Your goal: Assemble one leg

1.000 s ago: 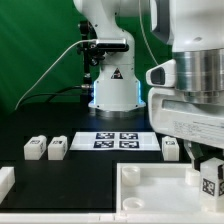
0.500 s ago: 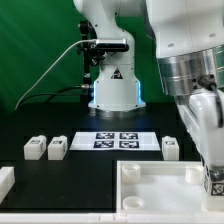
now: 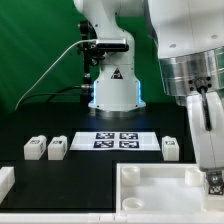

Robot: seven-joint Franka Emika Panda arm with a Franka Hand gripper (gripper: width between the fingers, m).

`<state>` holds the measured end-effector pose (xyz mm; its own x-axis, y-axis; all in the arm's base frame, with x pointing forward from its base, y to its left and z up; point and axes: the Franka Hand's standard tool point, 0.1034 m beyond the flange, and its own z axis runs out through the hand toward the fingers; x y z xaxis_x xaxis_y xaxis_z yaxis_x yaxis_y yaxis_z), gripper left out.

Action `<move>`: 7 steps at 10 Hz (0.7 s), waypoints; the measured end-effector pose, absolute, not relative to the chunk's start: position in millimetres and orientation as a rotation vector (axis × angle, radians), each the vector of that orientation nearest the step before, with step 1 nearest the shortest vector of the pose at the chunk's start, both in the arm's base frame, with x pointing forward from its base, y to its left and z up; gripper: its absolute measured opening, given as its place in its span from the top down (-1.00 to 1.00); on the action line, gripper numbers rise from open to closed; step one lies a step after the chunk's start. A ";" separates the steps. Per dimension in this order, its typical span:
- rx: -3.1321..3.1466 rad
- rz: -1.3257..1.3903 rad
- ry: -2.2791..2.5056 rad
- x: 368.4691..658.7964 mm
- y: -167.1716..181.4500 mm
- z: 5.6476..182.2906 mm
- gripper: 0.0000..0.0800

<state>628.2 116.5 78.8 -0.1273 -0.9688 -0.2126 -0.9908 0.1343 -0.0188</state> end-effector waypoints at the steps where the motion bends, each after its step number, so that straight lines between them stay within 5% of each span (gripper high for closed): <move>1: -1.968 0.182 2.205 628.1 118.5 82.5 -0.54; 4: -1.961 0.166 2.161 630.7 121.2 109.1 -0.62; 7: -1.971 0.175 2.165 628.1 121.2 101.5 -0.62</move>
Offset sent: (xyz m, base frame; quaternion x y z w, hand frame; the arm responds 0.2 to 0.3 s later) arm -0.0060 0.0093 0.0451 0.0216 -0.0539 0.0174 0.9982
